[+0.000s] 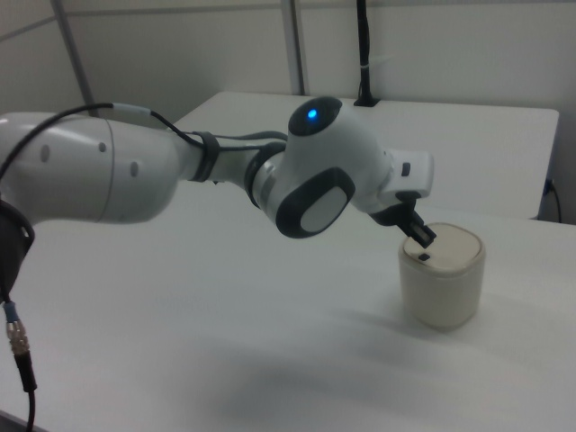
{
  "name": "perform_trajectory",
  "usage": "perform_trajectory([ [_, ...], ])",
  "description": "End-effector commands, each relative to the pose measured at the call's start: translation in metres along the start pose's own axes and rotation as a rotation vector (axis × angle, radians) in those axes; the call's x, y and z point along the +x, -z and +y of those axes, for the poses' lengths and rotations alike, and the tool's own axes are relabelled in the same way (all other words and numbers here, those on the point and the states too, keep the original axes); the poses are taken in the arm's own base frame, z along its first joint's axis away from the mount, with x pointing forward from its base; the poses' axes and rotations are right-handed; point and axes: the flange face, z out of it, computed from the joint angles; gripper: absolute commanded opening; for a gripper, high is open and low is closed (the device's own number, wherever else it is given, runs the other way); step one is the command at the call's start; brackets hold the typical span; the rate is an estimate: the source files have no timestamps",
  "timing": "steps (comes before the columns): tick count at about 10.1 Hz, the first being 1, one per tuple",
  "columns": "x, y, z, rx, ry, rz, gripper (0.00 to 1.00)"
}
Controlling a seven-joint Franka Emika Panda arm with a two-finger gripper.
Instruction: Open the trash bin
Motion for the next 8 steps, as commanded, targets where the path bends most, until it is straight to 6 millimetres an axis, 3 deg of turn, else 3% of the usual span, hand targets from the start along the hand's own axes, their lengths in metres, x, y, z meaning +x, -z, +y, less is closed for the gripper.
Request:
perform_trajectory([
  [1, -0.010, -0.019, 0.002, 0.006, -0.040, 0.028, 0.00],
  [6, -0.033, -0.041, -0.006, -0.020, 0.036, -0.020, 0.00],
  [7, -0.026, -0.030, -0.006, -0.014, 0.017, -0.003, 0.00],
  [8, -0.014, -0.006, -0.010, 0.004, -0.008, 0.032, 0.00],
])
